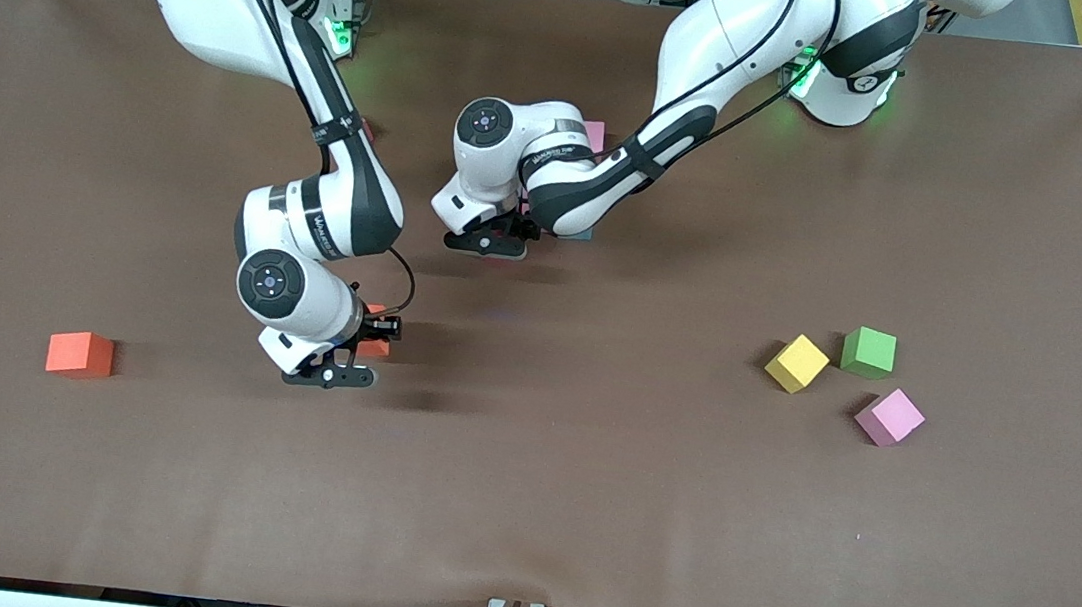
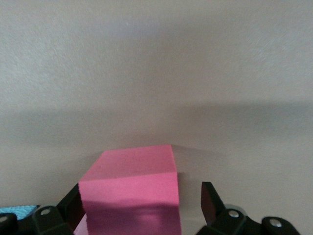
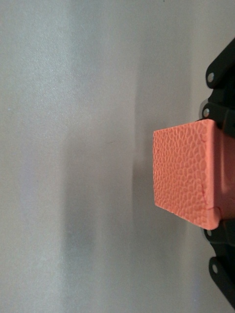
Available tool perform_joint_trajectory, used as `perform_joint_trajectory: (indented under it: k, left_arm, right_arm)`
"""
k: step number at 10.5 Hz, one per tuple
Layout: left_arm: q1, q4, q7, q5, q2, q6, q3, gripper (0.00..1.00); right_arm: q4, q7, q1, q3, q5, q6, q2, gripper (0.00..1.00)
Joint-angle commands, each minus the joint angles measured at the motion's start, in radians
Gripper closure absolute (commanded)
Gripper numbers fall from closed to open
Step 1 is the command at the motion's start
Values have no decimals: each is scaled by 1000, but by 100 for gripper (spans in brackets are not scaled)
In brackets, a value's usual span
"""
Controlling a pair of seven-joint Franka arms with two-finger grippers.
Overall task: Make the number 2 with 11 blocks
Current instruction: 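Lower hot pink onto the figure while the right gripper grasps orange, then open the left gripper on hot pink while the right gripper lifts orange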
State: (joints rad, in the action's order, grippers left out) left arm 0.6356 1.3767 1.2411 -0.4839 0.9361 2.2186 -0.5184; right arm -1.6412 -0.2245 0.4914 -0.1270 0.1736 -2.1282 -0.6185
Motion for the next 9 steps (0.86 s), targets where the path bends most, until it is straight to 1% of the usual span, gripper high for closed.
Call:
perform_joint_trajectory:
  k: [1, 3, 4, 5, 7, 8, 9]
  left_arm:
    - [-17, 22, 4, 10, -74, -39, 6, 0]
    - [-39, 39, -2, 16, -124, -78, 3, 0]
    - [-77, 66, -6, 18, -158, -82, -14, 0]
    - [-159, 88, -24, 21, -186, -82, -66, 0]
    - [-436, 111, -81, 21, -189, -100, -266, 0]
    - [-543, 111, -122, 21, -186, -149, -332, 0]
    - [-630, 111, -223, 21, -184, -210, -369, 0]
  right_arm:
    - [-31, -18, 6, -2, -5, -3, 31, 100]
    - [-29, -21, 6, -2, -5, -3, 31, 100]
    - [-29, -21, 6, -2, -5, -3, 31, 100]
    - [-29, -21, 4, -2, -5, -3, 31, 100]
    - [-29, -24, 6, -2, -3, -4, 31, 100]
    - [-29, -32, 6, -2, -3, -4, 31, 100]
    - [-26, -45, 7, -2, -3, -9, 29, 100]
